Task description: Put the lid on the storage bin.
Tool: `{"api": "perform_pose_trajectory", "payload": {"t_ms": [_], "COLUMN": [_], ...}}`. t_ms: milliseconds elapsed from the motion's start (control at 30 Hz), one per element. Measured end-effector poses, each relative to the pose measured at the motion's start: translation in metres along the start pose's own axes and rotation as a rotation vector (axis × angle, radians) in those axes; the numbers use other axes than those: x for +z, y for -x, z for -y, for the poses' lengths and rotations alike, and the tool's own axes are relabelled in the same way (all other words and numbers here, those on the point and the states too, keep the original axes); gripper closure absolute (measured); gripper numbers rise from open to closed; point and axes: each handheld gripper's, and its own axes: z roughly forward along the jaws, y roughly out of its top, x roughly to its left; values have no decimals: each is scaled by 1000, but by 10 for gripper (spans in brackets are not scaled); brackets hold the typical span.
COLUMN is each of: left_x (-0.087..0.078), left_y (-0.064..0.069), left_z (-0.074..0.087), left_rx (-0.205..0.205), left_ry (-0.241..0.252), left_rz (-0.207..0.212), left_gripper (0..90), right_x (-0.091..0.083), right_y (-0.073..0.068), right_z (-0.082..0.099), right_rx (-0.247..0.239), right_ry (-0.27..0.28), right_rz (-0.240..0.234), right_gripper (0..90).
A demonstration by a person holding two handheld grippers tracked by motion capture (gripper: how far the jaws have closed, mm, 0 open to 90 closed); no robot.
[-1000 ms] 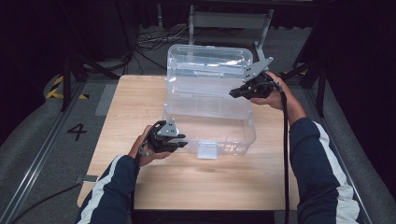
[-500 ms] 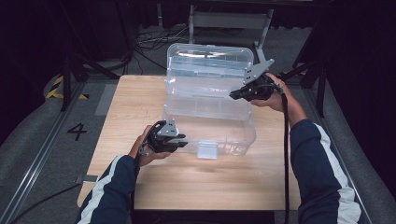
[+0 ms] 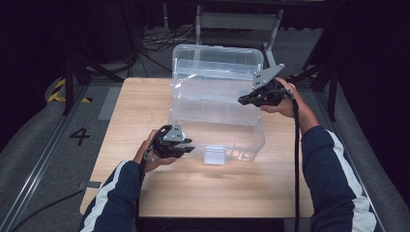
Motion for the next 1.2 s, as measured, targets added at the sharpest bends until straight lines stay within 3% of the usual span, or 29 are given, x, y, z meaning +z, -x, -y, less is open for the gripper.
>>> {"api": "perform_pose_trajectory", "payload": {"t_ms": [1200], "left_x": [0], "left_y": [1], "left_z": [1], "left_rx": [9], "left_ry": [14], "left_rz": [-13], "left_gripper": [677], "right_x": [-3], "right_y": [-18], "right_z": [7], "right_rx": [2], "right_ry": [25], "right_rz": [-1], "right_gripper": [879]}}
